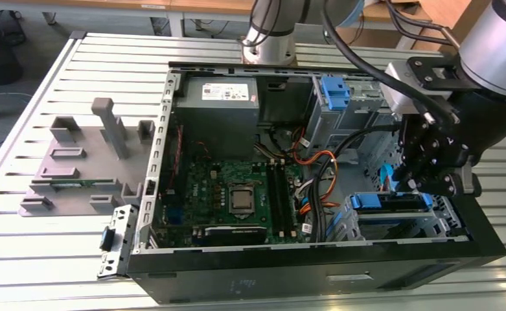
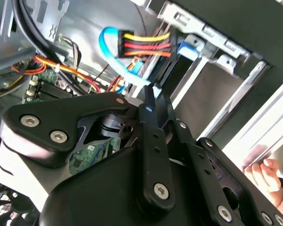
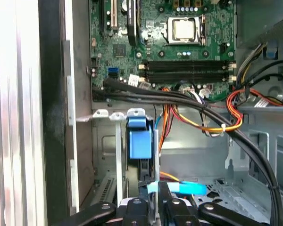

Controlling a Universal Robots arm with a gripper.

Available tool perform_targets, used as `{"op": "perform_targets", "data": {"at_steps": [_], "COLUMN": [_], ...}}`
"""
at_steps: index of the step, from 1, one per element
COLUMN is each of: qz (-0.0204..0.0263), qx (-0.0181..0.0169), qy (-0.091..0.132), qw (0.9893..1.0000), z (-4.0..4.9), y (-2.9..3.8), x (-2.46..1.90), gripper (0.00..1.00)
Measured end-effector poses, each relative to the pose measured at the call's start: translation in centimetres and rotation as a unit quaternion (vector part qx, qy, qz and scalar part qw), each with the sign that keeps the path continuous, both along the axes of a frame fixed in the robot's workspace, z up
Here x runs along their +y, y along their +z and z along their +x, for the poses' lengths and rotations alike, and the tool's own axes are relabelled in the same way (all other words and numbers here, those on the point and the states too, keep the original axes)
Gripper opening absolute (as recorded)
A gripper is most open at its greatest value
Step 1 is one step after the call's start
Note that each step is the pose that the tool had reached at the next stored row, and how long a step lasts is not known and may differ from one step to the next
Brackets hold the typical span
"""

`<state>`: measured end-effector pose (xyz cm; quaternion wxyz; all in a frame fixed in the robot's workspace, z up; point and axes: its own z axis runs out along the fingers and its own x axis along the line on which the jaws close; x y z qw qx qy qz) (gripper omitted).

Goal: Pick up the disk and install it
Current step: 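Insert the first disk wire, then insert the second disk wire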

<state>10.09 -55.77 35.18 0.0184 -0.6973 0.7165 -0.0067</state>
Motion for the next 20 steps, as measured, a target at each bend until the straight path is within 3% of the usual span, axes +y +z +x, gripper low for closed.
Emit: {"op": "perform_targets", "data": {"at_steps": [3,13,15,20], "qz": [0.0000,0.0001,0.0007,0.0007], "qx": [0.0013,0.0023,0.0065,0.0070], "qy": [0.000,-0.010,-0.010,-0.010], "qw": [1.0000,0.9999,0.9999,0.9999], "z": [0.47,0.49,0.51,0.50], "y": [0.00,0.00,0.00,0.00], "x": [0.00,-0.01,-0.02,-0.02], "gripper": [0.24,0.24,0.24,0.24]}}
